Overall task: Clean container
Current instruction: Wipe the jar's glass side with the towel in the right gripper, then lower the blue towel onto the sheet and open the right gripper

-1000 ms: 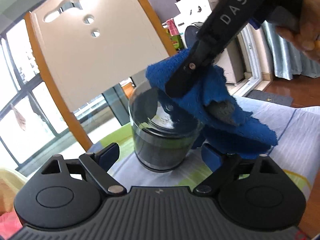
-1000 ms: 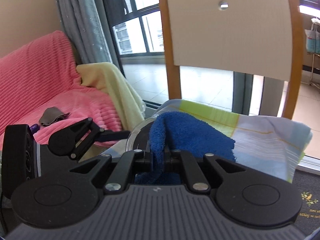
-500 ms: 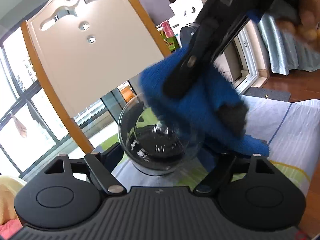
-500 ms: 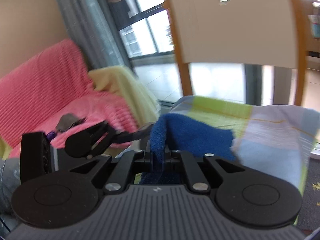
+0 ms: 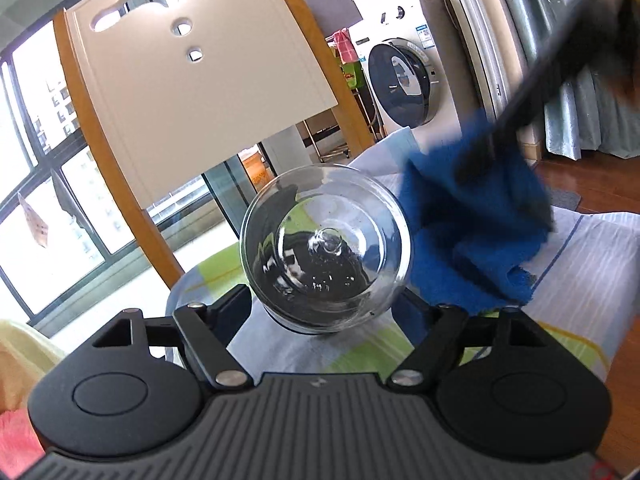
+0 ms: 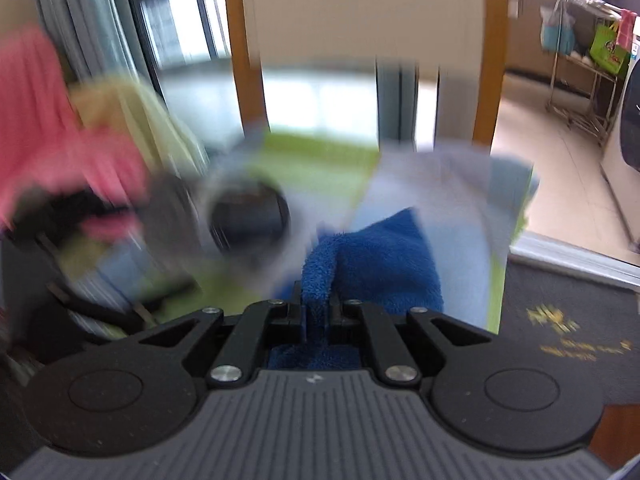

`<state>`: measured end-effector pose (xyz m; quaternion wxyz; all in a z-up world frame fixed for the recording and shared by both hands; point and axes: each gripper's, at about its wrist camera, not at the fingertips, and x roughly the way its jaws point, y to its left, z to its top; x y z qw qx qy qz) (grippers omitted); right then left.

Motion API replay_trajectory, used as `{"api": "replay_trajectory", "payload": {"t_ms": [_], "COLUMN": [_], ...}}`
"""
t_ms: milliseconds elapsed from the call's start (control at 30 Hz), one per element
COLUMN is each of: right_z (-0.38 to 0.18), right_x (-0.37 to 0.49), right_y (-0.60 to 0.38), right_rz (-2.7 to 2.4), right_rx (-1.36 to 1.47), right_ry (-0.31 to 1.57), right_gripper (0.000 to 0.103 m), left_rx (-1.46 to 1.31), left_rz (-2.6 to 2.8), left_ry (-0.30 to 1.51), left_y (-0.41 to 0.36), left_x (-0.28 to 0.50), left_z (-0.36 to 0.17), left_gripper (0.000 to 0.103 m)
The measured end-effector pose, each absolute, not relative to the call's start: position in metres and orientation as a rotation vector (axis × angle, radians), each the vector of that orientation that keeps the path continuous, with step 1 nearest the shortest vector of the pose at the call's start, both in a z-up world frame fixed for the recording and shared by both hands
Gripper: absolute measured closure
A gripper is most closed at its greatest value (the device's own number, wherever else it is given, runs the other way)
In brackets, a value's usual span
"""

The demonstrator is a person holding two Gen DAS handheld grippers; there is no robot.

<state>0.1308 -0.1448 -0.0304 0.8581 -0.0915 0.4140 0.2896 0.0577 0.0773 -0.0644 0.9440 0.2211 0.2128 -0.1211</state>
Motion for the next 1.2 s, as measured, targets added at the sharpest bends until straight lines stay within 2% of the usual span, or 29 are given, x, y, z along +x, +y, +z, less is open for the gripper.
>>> {"api": "replay_trajectory", "payload": {"t_ms": [167, 233, 267, 367, 500, 600, 633, 767, 933, 1200], "right_z": [-0.05, -0.044, -0.039, -0.025, -0.011, -0.028, -0.037, -0.063, -0.045, -0.027], "right_x": [0.129, 0.127, 0.126, 0.118, 0.103, 0.111, 0.115, 0.122, 0.113, 0.104], "right_y": [-0.128, -0.132, -0.135, -0.15, -0.172, -0.179, -0.177, -0.167, -0.165, -0.187], "right_rz": [0.573, 0.582, 0.595, 0.618, 0.618, 0.604, 0.601, 0.597, 0.594, 0.595], "right_rx": [-0.232, -0.216, -0.196, -0.119, 0.028, 0.142, 0.154, 0.171, 0.097, 0.187], "right_ry": [0.917, 0.942, 0.955, 0.947, 0.841, 0.852, 0.872, 0.936, 0.928, 0.884], "right_gripper": [0.09, 0.081, 0.08, 0.079, 0.079, 0.093, 0.093, 0.09, 0.088, 0.087], "left_rx": [0.432, 0.417, 0.408, 0.372, 0.343, 0.34, 0.341, 0.336, 0.275, 0.23], "left_rz": [-0.25, -0.264, -0.271, -0.291, -0.289, -0.275, -0.269, -0.252, -0.26, -0.284], "left_ry": [0.464, 0.483, 0.491, 0.517, 0.546, 0.561, 0.568, 0.602, 0.665, 0.722], "left_y": [0.08, 0.082, 0.083, 0.085, 0.087, 0.086, 0.085, 0.084, 0.09, 0.089], "left_x": [0.056, 0.055, 0.055, 0.055, 0.054, 0.056, 0.056, 0.059, 0.06, 0.056], "left_z": [-0.066, -0.066, -0.066, -0.065, -0.064, -0.064, -0.065, -0.067, -0.068, -0.066], "left_gripper": [0.022, 0.022, 0.022, 0.02, 0.02, 0.02, 0.02, 0.02, 0.017, 0.015]}}
